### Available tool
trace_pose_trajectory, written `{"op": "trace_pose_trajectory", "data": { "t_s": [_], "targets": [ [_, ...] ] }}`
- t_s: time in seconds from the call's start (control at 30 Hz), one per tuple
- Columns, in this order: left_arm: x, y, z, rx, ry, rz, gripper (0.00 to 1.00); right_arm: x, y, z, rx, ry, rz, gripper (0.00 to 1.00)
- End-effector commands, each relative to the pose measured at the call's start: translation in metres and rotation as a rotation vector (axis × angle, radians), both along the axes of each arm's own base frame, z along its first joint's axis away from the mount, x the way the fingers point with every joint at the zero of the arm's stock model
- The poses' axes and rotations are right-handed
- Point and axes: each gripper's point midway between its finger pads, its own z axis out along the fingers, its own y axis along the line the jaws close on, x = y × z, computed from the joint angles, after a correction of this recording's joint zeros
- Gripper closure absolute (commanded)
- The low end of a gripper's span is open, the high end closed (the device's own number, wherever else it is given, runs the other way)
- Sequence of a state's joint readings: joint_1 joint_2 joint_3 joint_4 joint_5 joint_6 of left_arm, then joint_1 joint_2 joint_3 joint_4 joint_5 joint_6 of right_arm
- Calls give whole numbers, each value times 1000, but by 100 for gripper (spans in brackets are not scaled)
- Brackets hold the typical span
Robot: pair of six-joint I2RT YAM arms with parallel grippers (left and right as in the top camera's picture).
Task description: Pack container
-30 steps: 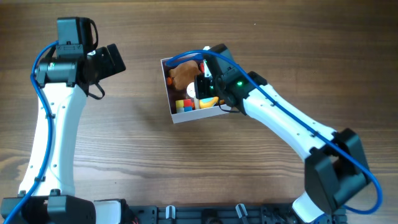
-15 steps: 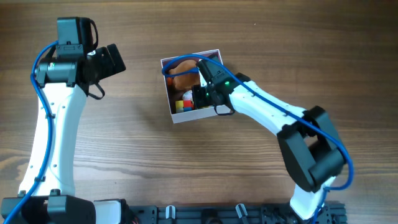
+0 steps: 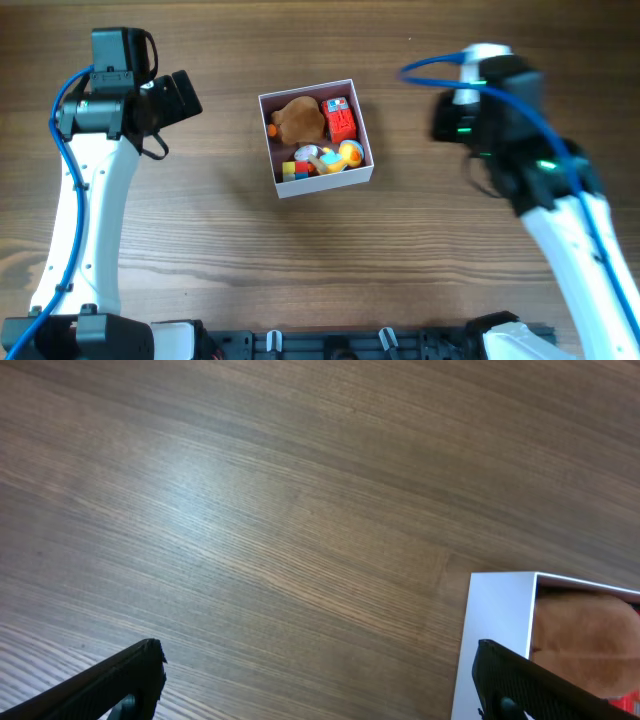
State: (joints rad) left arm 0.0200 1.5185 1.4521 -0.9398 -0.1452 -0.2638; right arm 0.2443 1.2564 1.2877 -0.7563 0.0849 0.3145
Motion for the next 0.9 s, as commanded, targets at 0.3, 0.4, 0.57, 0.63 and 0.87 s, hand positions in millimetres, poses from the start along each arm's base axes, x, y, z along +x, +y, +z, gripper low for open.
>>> {"op": "trace_pose_trajectory", "data": {
  "t_s": [0.3, 0.4, 0.57, 0.63, 0.87],
  "targets": [
    [0, 2, -1, -5, 1, 18, 0, -13, -67, 25, -39, -46, -77, 1],
    [0, 2, -1, -5, 1, 18, 0, -18, -59, 20, -3, -17, -45, 0],
    [0, 2, -1, -5, 1, 18, 0, -23, -54, 15, 13, 12, -22, 1],
    [0, 2, -1, -5, 1, 18, 0, -23, -54, 15, 15, 13, -21, 0],
    [0, 2, -1, -5, 1, 18, 0, -8, -65, 38, -32, -105, -66, 0]
  ]
}}
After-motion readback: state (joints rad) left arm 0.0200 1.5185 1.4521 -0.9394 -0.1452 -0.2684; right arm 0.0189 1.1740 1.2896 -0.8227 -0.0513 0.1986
